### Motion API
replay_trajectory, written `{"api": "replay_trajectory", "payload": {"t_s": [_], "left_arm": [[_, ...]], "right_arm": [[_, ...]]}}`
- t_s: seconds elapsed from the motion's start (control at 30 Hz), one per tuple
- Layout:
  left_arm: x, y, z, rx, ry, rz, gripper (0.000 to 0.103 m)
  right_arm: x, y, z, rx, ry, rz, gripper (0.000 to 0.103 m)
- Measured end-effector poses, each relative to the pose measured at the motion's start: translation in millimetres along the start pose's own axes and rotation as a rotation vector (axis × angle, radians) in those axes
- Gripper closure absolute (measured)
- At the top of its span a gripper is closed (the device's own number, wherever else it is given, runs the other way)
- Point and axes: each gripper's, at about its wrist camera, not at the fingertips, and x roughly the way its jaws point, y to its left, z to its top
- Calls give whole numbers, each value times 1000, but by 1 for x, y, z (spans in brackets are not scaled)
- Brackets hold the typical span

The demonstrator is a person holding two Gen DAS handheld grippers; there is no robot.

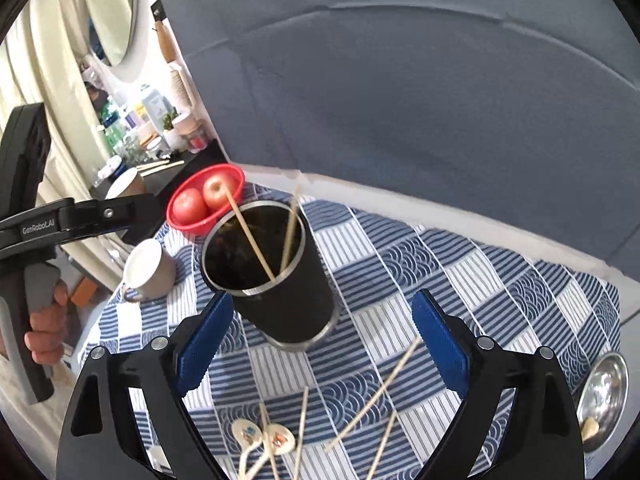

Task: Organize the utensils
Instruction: 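Open both tools to release the chopsticks and move back over the table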

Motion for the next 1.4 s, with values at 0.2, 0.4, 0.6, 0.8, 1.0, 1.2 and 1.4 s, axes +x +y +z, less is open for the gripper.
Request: {"api": "replay_trajectory", "payload": {"t_s": [0.2, 0.4, 0.6, 0.8, 1.0, 1.2, 1.4], "left_arm": [[7, 11, -26, -25, 47, 49, 9], [13, 15, -47, -42, 93, 88, 9], [23, 11, -65, -51, 127, 112, 9], [36, 6, -84, -72, 166, 128, 9], [50, -1, -105, -80, 215, 130, 9], [68, -8, -128, -101, 272, 128, 9], [84, -12, -146, -114, 318, 141, 9]], "right_arm": [[5, -14, -23, 14, 43, -9, 17], [10, -25, -43, 21, 83, -2, 17], [18, -32, -59, 24, 122, 12, 17], [27, -37, -78, -5, 173, 15, 17], [32, -46, -98, -21, 221, 20, 17], [38, -54, -120, -37, 273, 15, 17], [48, -58, -138, -72, 323, -3, 17]]}}
